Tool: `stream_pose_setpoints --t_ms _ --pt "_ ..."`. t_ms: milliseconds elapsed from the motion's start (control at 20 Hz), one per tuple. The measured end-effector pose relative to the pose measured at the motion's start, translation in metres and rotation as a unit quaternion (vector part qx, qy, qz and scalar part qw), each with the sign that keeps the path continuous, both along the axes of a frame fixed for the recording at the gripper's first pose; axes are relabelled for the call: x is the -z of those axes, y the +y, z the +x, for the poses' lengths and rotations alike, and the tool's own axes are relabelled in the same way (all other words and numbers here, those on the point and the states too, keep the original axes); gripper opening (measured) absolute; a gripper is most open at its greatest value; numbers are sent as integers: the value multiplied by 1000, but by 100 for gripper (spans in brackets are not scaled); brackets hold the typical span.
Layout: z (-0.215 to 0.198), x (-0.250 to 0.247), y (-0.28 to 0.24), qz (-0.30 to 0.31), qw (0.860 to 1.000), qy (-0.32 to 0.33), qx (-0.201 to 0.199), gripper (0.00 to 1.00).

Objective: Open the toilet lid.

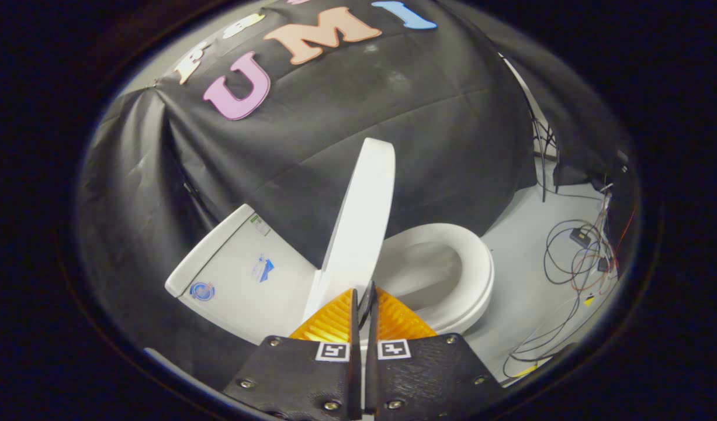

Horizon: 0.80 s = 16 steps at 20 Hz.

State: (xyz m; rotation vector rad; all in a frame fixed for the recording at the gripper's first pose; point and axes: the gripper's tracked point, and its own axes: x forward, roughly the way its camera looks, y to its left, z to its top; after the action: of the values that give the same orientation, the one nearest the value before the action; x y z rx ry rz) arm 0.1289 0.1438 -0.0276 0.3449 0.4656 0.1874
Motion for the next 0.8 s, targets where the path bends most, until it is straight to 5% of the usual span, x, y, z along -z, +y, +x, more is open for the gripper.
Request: stream_pose_setpoints --t_ms 350,800 --pt "-3 -17 18 -67 997 -22 -6 3" --pt "-9 -36 43 -78 996 -28 16 3"
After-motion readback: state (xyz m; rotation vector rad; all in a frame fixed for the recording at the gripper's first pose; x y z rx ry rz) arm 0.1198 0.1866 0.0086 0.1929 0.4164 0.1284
